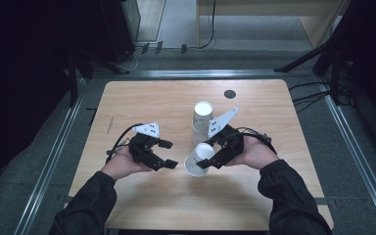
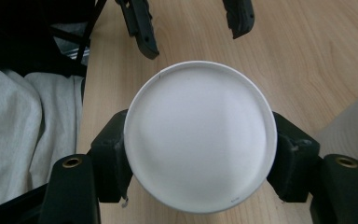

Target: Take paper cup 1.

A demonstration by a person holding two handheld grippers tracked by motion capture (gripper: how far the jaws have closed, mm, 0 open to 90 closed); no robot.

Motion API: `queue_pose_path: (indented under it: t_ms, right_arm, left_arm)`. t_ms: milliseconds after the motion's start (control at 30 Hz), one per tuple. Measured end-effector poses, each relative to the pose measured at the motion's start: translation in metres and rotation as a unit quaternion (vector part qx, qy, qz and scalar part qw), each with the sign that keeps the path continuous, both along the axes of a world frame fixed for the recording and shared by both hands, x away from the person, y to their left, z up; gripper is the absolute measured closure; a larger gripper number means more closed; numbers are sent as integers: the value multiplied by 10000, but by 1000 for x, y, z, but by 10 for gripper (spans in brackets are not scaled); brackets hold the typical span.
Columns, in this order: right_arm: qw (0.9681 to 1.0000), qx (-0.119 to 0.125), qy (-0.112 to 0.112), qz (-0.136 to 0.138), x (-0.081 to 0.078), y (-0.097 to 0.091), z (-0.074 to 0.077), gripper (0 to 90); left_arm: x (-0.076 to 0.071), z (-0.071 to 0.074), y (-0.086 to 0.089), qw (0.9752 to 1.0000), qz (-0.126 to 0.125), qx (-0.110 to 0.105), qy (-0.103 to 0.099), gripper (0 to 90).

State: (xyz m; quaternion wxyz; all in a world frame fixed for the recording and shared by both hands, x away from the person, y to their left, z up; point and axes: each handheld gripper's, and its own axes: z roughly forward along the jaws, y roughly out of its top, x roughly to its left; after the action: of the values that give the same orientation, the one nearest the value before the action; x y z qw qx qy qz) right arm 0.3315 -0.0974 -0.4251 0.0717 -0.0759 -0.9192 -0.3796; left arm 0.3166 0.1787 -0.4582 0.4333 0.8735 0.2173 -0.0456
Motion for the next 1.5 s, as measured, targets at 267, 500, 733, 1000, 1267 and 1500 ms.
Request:
queue_pose_path:
  t_ms: [267,500,733,1000,1267,1500]
  right_arm:
    - [9996,120,221,-120,1,1,-18,345]
    - [9989,216,333,-229,1,0,-29,345]
    - [9988,269,337,-230,1,6,-29,344]
    - [9983,419,347,-228,-1,10,-25,345]
    - [9974,524,452,-193,-2,13,-22,344]
    - [9967,605,512,-180,-2,14,-20,345]
  left_arm:
    - [-4,-5,-10,9998,-187,30,-29,173]
    - [-3,-17,-24,9993,-357,92,84,168]
    - [-6,-19,-30,9993,-365,68,15,163]
    - [-8,-21,-36,9989,-463,-36,-34,160]
    - [-11,-24,-42,9983,-585,-40,-64,169]
    - [-13,-25,-43,9976,-667,11,-161,234]
